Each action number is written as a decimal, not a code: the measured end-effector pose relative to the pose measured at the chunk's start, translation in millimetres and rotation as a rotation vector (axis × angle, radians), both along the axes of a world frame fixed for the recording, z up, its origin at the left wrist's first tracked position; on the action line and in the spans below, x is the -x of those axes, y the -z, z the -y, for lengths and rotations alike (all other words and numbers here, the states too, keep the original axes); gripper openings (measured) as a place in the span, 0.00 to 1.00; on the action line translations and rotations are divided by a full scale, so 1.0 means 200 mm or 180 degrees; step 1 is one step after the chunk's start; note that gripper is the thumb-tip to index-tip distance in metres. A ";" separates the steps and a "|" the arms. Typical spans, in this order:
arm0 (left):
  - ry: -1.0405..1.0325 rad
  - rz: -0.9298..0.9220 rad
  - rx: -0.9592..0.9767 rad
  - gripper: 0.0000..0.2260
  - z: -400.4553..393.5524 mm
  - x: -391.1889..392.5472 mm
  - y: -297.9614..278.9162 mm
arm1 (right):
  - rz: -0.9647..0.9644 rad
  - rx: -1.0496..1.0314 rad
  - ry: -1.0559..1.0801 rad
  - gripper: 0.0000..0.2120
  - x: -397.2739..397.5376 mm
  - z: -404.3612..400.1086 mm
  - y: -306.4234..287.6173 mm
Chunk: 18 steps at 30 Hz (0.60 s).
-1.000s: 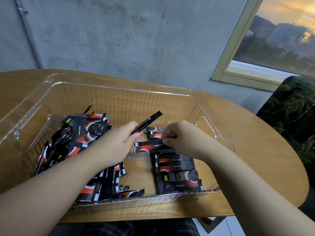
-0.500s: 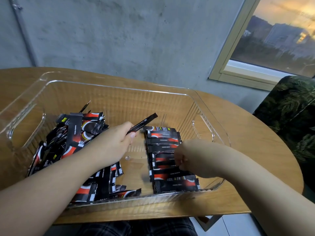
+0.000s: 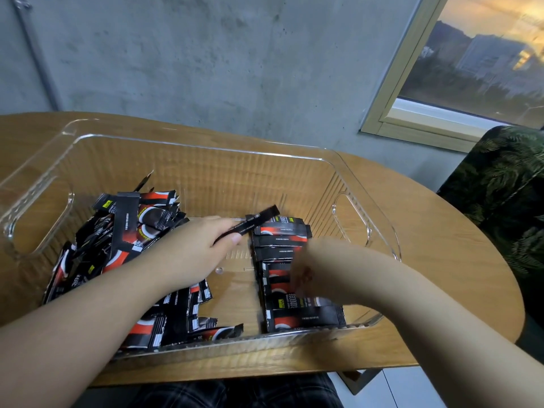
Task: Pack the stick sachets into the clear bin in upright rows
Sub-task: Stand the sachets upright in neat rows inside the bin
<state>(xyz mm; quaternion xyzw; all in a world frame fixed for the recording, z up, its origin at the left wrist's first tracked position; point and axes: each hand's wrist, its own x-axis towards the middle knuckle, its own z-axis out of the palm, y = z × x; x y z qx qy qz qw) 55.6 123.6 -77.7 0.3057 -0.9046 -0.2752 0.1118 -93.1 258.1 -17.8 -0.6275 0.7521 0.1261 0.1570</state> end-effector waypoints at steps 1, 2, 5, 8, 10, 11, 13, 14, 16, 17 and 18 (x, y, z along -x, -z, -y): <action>0.0062 0.0004 0.0009 0.12 0.00 0.00 0.00 | 0.0048 0.0335 0.0136 0.06 0.01 0.01 0.00; 0.0116 0.0008 -0.0005 0.12 0.01 0.00 0.01 | 0.0074 0.0708 0.0271 0.06 0.01 0.02 0.00; 0.0183 0.0060 -0.0090 0.11 0.01 -0.01 0.01 | 0.0237 0.1529 0.0379 0.13 0.00 0.07 0.02; 0.0265 -0.0009 -0.0145 0.12 0.00 -0.01 0.00 | 0.0268 0.1734 -0.0023 0.16 -0.03 0.12 0.06; 0.0309 -0.0078 -0.0197 0.14 0.00 -0.01 -0.01 | 0.0303 0.1770 -0.0212 0.11 -0.04 0.15 0.07; 0.0307 -0.0102 -0.0218 0.13 0.00 -0.01 -0.01 | 0.0309 0.1754 -0.0267 0.08 -0.05 0.16 0.08; 0.0284 -0.0108 -0.0233 0.10 0.00 -0.01 -0.01 | 0.0209 0.1625 -0.0247 0.06 -0.05 0.17 0.08; 0.0254 -0.0097 -0.0233 0.08 0.00 -0.01 0.00 | 0.0097 0.1535 -0.0187 0.07 -0.04 0.16 0.07; 0.0177 -0.0103 -0.0229 0.04 0.01 0.00 0.02 | -0.0190 0.1352 -0.0019 0.08 0.00 0.15 0.05; 0.0158 -0.0120 -0.0221 0.03 0.01 0.00 0.02 | -0.0247 0.1233 0.0112 0.09 0.01 0.14 0.02; 0.0155 -0.0128 -0.0208 0.02 0.01 0.00 0.03 | -0.0183 0.1082 0.0282 0.09 0.03 0.12 -0.01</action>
